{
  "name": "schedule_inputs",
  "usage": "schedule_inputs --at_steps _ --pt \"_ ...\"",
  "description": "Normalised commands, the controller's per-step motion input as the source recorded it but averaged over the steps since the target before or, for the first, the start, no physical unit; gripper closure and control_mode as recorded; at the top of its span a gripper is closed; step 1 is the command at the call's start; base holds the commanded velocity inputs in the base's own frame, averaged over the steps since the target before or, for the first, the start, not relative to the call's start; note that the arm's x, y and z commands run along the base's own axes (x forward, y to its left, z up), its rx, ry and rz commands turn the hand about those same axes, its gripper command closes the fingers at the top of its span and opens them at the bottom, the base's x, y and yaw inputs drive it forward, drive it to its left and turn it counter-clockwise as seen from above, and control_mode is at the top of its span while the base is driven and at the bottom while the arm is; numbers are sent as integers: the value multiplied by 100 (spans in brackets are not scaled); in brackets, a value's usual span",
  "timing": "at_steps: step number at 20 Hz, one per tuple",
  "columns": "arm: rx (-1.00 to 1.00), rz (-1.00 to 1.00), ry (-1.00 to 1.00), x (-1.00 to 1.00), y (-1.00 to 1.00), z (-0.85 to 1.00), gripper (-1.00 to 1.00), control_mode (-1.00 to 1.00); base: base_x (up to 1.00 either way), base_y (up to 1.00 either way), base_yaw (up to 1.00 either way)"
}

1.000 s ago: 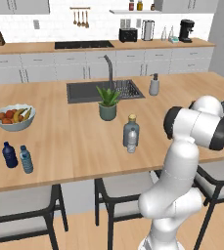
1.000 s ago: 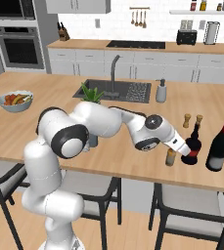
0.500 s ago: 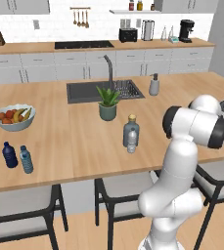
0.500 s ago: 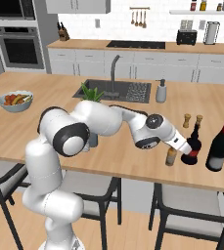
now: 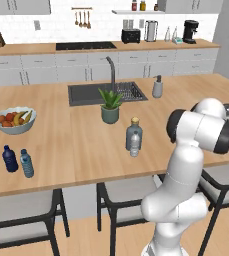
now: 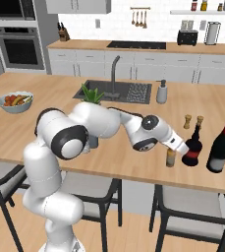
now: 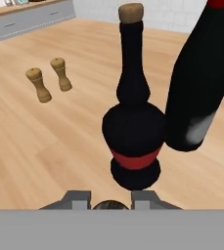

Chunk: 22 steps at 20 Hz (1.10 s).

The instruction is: Move the plastic bottles in the middle to the plastics group, and the glass bottles in the middle to the glass group.

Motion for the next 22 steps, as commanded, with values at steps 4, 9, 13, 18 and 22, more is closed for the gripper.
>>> schedule_inputs --at_steps 4,9,13,18,22 --pt "-1 0 3 6 2 -17 -100 -100 0 0 0" --pt "0 0 5 5 0 0 -100 -100 0 0 0" --pt "-2 0 0 0 0 1 -100 -100 0 0 0" --pt "-5 0 0 0 2 5 -100 -100 0 0 0" --pt "-1 0 -1 0 0 25 -100 -100 0 0 0"
